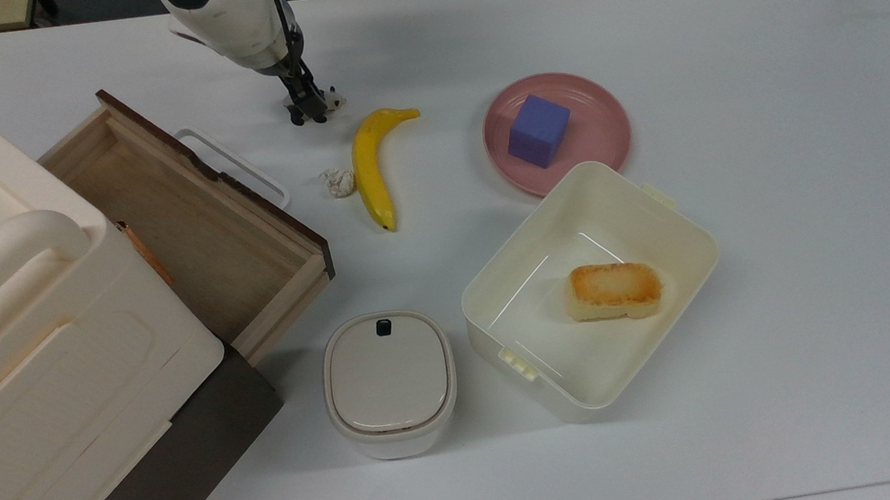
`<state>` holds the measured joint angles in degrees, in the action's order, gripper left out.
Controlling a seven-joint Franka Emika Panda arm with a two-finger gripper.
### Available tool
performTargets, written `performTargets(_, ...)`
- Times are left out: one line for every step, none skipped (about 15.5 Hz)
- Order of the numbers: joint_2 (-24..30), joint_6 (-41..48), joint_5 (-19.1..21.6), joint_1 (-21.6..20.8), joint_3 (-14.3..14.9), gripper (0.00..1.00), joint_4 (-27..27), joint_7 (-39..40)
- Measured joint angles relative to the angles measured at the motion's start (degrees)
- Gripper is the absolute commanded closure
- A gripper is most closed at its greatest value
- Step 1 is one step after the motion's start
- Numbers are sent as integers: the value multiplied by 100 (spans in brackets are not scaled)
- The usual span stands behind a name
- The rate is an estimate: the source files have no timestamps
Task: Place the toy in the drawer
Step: 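Close the gripper on the panda toy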
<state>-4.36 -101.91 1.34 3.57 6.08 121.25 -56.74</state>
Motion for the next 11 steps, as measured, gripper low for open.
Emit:
performTargets(-30,-53,0,-7,-3,0,35,0)
performTargets(-65,-154,0,-12,-9,0,74,0)
performTargets(-137,-327,0,-17,-17,0,114,-5)
performTargets(-191,-383,0,-25,-19,0,122,-5)
performTargets(-255,-434,0,-41,-19,0,124,-6)
performTargets(-323,-487,0,-59,-19,0,126,-8)
performTargets(-386,-531,0,-77,-19,4,126,-11)
performTargets(-439,-568,0,-89,-19,10,126,-12)
performTargets(-477,-579,0,-93,-19,23,126,-12)
performTargets(-502,-580,0,-93,-19,54,126,-12)
performTargets(-528,-583,0,-93,-19,75,125,-12)
